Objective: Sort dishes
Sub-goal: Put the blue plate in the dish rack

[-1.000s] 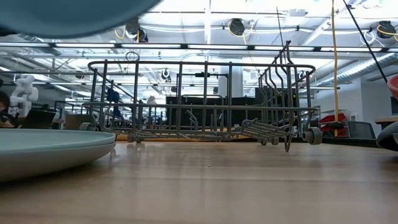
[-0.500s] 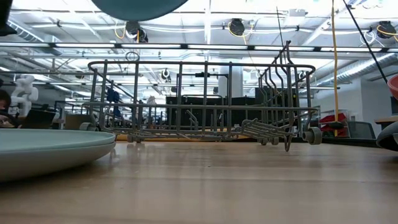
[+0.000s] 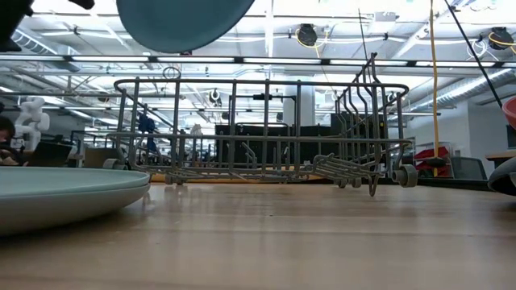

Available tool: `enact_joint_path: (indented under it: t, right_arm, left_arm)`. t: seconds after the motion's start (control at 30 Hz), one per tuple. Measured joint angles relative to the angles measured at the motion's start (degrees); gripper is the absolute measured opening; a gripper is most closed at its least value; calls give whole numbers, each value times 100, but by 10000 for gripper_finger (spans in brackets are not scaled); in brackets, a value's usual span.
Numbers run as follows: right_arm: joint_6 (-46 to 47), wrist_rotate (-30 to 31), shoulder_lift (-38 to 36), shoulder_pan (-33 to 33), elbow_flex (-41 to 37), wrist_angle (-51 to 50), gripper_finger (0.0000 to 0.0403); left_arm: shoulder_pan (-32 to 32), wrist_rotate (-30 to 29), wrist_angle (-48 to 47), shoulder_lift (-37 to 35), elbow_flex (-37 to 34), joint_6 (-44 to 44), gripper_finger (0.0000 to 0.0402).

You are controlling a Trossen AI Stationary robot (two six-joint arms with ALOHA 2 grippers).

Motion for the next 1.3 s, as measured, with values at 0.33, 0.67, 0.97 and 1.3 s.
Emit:
enact_joint_path:
  t: [0.33,0.67,0.97,1.3]
  right_arm:
    - [748,28,308,-191,-1,-221,3]
    - [471,-74,296,-242,0,-890,3]
    - [-1506,-1107,-132,-449,0,-1540,3]
    - [-5585,-3049,-901,-1407,4,-546,3]
  left_arm:
    - [-1,-237,-307,0,0,419,0]
    - [-1,-204,-420,0,0,400,0]
    - [-2,-95,-405,0,0,-2,0]
    - [-1,400,-402,0,0,-643,0]
